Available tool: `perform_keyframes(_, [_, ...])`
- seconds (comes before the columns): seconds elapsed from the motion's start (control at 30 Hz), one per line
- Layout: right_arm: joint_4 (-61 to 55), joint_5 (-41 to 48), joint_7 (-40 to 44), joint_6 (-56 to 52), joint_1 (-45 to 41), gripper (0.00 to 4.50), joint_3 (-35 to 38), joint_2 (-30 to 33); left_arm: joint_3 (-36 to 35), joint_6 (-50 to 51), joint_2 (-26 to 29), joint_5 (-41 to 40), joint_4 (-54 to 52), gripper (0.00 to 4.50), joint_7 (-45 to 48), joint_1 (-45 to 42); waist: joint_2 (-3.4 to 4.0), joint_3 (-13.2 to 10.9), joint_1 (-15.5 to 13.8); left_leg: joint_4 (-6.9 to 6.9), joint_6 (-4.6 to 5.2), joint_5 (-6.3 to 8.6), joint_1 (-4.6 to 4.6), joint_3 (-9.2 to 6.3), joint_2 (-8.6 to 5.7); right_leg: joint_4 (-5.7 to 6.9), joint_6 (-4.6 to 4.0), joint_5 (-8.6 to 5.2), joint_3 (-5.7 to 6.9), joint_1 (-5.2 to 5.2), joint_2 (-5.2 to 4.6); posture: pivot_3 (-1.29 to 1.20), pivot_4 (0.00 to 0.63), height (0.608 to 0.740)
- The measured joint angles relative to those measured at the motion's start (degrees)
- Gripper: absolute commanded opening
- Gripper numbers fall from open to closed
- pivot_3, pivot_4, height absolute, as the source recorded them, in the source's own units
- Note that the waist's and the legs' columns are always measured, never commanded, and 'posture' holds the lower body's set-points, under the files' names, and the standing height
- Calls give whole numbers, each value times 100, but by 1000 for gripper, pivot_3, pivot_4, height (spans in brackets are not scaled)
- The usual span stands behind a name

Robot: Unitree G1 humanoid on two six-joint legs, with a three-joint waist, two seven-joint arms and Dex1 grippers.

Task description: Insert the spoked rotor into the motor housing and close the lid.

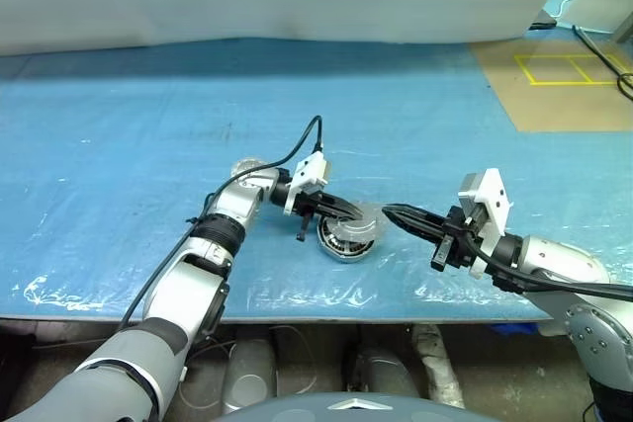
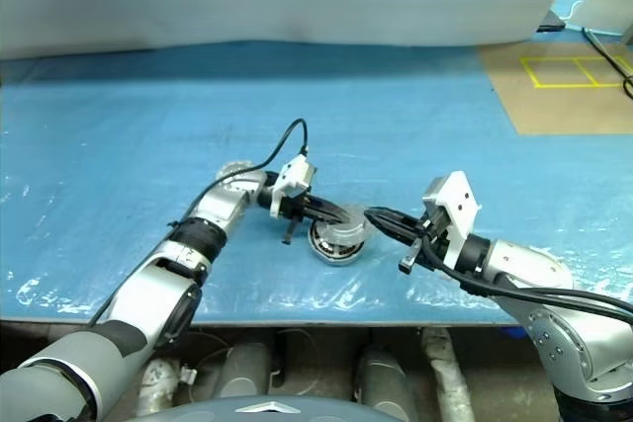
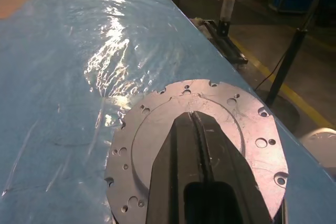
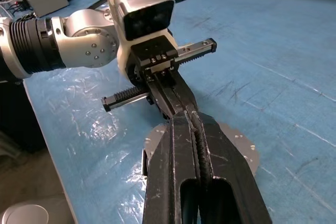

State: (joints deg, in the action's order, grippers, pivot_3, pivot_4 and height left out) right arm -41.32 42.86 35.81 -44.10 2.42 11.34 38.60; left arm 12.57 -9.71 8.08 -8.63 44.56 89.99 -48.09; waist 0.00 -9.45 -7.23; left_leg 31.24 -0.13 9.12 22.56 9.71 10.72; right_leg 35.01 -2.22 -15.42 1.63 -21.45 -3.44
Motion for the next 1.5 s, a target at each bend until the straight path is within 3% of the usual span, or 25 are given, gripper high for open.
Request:
perform_keyframes(0.27, [22,-215,-118,124,12,0,-207,-44,737,-830,347,298,-304,26,214,416,4,2,-10,2,-1,0,-5,0,0,-4,2,1,0,9,0,0,150,740])
perform_keyframes(0.53, [37,-396,-89,163,-26,0,-313,28,761,-1593,309,507,32,26,40,290,4,2,-8,2,-2,0,-37,0,0,-4,6,2,-3,36,0,0,150,740])
perform_keyframes(0.67, [37,-465,-75,155,-121,0,-429,71,433,-938,257,0,-388,26,-33,324,5,1,-2,2,-19,-11,-32,3,0,-4,4,2,-5,30,-1,0,150,740])
perform_keyframes(0.83, [251,-545,-165,17,-476,0,-564,139,-101,1032,780,-1055,-2516,26,-341,792,13,3,56,-12,-22,-12,-41,11,2,0,-5,-2,-9,26,1,0,150,740])
perform_keyframes(0.93, [364,-653,-170,18,-597,574,-712,137,-293,1893,1160,-1417,-3312,0,-638,1373,22,1,83,-19,-23,-12,-31,14,3,-1,-9,-5,-8,15,4,0,150,740])
perform_keyframes(1.07, [617,-911,-49,235,-897,1938,-1013,114,-696,2871,1415,-1923,-4113,0,-1297,1934,22,0,112,-8,-23,-12,-7,14,4,0,-9,-5,-4,0,3,0,150,740])
perform_keyframes(1.3, [1361,-1140,379,619,-1312,4315,-1427,-191,-925,2964,1708,-1997,-4755,0,-1912,2920,22,0,161,0,-21,-12,-9,14,9,-1,-31,-18,-6,2,6,0,150,740])
perform_keyframes(1.5, [1815,-1689,792,836,-1492,4466,-2103,-75,-977,2246,2058,-1623,-4892,0,-2091,3569,22,0,188,0,-22,-12,-16,16,9,-2,-29,-17,-12,5,7,0,150,740])
